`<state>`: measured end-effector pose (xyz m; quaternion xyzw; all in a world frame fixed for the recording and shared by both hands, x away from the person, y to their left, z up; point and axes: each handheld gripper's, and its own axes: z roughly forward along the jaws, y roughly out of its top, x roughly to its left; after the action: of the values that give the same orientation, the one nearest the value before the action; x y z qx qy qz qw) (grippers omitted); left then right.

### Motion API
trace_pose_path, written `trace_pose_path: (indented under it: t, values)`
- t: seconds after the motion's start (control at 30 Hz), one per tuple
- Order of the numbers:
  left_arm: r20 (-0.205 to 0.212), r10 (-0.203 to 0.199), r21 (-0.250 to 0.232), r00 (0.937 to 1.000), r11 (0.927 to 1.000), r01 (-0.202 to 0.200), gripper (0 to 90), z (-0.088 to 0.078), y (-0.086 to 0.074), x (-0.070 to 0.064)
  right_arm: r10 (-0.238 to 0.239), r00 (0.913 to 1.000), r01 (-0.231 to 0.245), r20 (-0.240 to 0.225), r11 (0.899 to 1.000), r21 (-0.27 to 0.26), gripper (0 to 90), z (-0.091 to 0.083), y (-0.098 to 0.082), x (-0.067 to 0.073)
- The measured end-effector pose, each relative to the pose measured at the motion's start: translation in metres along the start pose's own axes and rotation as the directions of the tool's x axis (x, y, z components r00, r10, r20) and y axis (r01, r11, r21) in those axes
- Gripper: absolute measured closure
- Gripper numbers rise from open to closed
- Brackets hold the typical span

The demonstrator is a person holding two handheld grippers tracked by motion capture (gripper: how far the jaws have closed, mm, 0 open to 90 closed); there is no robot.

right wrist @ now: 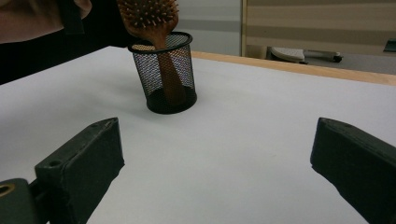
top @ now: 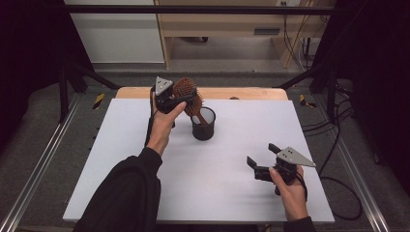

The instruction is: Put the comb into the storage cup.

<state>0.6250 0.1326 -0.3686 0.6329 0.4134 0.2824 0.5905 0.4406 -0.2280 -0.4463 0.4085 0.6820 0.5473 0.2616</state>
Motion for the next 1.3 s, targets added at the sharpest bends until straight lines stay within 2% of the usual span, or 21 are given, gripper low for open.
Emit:
trace_pose_path:
  t: [0.57, 1.3]
  values:
    - [0.005, 0.004, -0.007, 1.0, 1.0, -0.004, 2.7, -0.01, 0.0, -0.002, 0.003, 1.0, -0.003, 0.001, 1.0, -0.004, 2.7, 0.0, 0.0, 0.0]
    - [0.006, 0.017, -0.044, 0.9998, 0.9989, -0.017, 2.5, -0.034, 0.003, -0.002, -0.001, 1.0, 0.001, -0.004, 1.0, -0.001, 2.7, 0.0, 0.001, 0.001]
